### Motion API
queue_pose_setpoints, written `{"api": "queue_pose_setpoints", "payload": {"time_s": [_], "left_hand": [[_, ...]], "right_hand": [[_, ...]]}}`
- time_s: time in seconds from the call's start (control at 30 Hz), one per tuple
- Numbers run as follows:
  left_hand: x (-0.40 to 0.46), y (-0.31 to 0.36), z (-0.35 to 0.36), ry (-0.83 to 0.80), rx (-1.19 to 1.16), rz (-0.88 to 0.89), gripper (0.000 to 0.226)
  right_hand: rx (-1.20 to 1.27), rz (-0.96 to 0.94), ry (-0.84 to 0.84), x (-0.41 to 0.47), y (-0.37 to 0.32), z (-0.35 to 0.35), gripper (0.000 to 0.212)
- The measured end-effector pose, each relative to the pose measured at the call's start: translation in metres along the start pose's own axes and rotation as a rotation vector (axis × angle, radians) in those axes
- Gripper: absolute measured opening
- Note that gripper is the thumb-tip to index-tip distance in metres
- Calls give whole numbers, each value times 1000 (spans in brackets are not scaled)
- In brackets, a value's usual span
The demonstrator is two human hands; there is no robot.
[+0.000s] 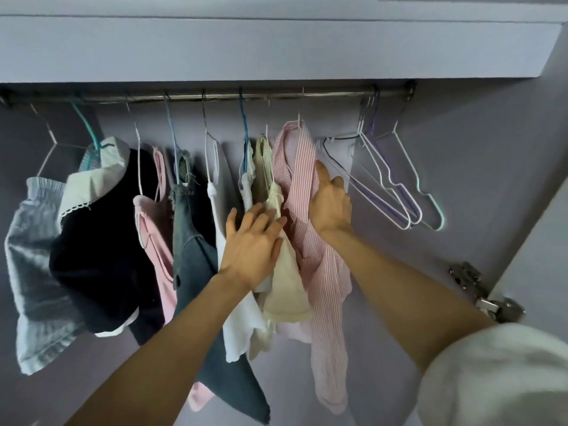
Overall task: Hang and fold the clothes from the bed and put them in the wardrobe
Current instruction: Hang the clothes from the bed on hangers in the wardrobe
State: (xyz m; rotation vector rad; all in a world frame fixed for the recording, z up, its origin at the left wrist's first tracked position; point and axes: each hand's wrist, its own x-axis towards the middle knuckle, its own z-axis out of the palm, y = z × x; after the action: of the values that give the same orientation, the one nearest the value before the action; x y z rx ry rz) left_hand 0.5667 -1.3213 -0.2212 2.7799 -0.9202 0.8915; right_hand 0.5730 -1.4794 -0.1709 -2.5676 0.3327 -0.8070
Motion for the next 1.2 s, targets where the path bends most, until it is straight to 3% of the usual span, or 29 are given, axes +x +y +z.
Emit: {"api": "queue_pose_setpoints", "payload": {"time_s": [0.1,0.3,0.47,0.6,0.7,0.8,1.03,1.17,1.2], "left_hand": [[1,0,1,54,1,15,33],[-8,1,-11,17,-25,-17,45],[-30,7,-35,6,-89,-92,42],[-71,14,-61,32,-218,-204,45],[-118,19,-82,45,-309,-319,43],[-176,22,-101,-5,-413,-451,40],[-316,38,-144,-130,-377,-791,38],[-417,66,-182,-113,-323,-1119,35],[-456,86,-200,-71,-303,-1279,35]], "right_hand": [[4,32,-42,10,-6,0,65],[-91,-32,-172,-9,-2,2,78],[-207,-92,-201,-58,4,-17,68],[-88,-122,-141,-111,2,-42,52],[134,-158,-146,-158,-8,-59,46],[274,-169,-354,-207,-21,-71,30],[378,-327,-808,-304,-52,-56,25],[377,-489,-1093,-372,-76,-38,25],[377,-581,-1190,-400,-88,-37,26]]}}
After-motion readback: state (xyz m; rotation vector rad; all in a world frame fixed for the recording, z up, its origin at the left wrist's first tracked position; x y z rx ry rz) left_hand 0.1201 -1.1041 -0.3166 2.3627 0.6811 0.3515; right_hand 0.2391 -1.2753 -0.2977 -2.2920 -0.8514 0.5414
